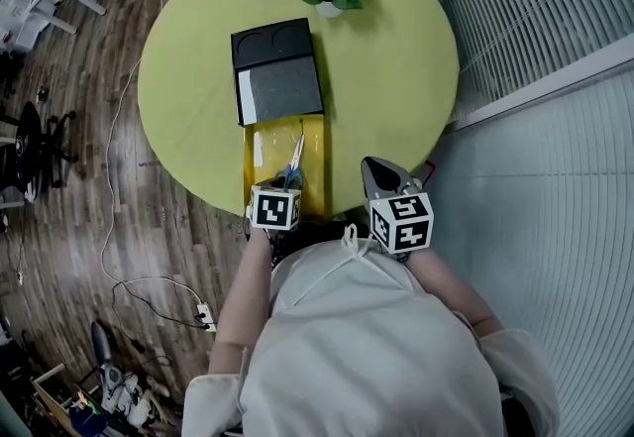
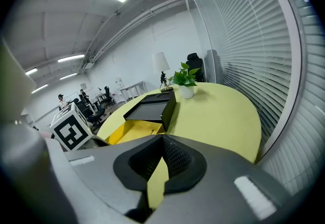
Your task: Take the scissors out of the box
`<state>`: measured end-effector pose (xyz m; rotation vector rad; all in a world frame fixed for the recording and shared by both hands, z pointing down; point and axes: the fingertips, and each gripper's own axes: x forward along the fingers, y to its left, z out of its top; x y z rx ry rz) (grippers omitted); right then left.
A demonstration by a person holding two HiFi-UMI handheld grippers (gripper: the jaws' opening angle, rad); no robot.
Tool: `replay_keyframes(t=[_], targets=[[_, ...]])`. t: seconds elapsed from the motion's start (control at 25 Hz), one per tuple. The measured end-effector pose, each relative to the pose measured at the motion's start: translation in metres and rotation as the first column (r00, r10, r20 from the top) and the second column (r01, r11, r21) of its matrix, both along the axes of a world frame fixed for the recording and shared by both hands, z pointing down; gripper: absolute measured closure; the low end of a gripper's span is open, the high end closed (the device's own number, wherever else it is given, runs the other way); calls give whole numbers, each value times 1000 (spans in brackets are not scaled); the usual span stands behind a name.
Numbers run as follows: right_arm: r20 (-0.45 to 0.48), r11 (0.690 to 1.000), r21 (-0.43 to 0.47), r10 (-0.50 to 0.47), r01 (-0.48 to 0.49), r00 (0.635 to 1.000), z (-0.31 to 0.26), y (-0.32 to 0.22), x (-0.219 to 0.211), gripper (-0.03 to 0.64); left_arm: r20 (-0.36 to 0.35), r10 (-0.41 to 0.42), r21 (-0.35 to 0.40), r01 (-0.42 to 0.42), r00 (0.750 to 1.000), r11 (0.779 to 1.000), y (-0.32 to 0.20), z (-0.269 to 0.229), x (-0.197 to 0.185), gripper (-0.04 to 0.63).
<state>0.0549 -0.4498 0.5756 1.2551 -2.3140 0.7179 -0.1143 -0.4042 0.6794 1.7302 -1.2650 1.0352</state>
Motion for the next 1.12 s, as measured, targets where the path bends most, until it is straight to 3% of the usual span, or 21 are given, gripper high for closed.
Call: replay_keyframes(t=[0.28, 0.48, 0.68, 0.88, 1.12], targets=[[22, 1000, -16, 21, -20, 1000, -5, 24, 3, 618, -51, -30, 148, 37, 998, 988, 3, -47, 1, 506], [25, 999, 26, 17, -18, 1000, -19, 26, -3, 618, -92, -47, 288, 72, 995, 955, 0, -94, -2, 506], [42, 995, 102, 17, -21, 999, -47, 21, -11, 618, -139, -54, 457, 112, 989, 882, -1, -158, -5, 506], [60, 985, 170, -13, 3, 998, -73, 12, -21, 618, -176, -17, 574, 117, 984, 811, -5, -208, 0, 506], [47, 961, 271, -79, 64, 996, -107, 12, -36, 618, -199, 33, 712, 122, 979, 692, -8, -270, 8, 506]])
